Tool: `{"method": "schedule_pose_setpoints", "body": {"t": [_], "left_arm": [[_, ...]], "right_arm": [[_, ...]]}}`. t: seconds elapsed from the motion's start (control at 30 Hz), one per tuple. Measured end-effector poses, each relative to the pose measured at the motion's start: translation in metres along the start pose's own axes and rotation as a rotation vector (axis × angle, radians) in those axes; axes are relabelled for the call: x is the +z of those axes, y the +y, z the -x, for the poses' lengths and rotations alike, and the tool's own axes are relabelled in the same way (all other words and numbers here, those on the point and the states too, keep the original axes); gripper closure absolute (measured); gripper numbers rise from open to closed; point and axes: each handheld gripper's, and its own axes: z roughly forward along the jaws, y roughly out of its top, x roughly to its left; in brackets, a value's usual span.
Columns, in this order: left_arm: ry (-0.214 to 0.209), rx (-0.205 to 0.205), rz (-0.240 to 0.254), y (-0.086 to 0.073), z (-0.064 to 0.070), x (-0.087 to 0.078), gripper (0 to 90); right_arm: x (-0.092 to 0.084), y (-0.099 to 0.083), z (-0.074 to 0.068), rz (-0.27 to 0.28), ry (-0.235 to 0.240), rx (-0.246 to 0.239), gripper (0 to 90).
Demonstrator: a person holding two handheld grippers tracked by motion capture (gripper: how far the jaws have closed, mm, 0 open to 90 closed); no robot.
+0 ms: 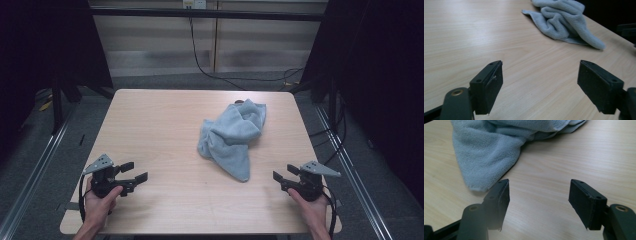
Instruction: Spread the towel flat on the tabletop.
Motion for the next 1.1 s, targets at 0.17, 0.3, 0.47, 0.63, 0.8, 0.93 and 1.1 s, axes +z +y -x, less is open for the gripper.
{"method": "schedule_pose_setpoints", "body": {"t": [0.17,0.3,0.47,0.63,0.8,0.93,1.1], "left_arm": [[-0.016,0.012,-0.022,0.000,-0.001,0.003,20.4],[-0.042,0.002,-0.045,-0.001,0.001,0.007,21.6],[-0.036,0.016,-0.040,-0.001,0.004,0.008,24.0],[-0.037,0.028,-0.042,-0.001,0.003,0.008,25.4],[-0.034,0.032,-0.050,-0.001,0.002,0.010,25.4],[-0.031,0.036,-0.047,0.000,0.002,0.009,25.4],[-0.023,0.029,-0.034,0.000,0.001,0.007,25.4]], "right_arm": [[0.004,-0.001,-0.004,-0.020,0.054,0.005,34.4],[0.005,0.001,-0.004,-0.035,0.117,0.004,39.2],[0.010,0.012,-0.002,-0.032,0.151,-0.005,39.1],[0.027,0.034,-0.002,-0.033,0.218,-0.047,38.4],[0.055,0.053,-0.007,-0.063,0.263,-0.062,36.7],[0.078,0.067,-0.019,-0.078,0.280,-0.094,33.2],[0.104,0.077,-0.030,-0.110,0.283,-0.144,32.1]]}}
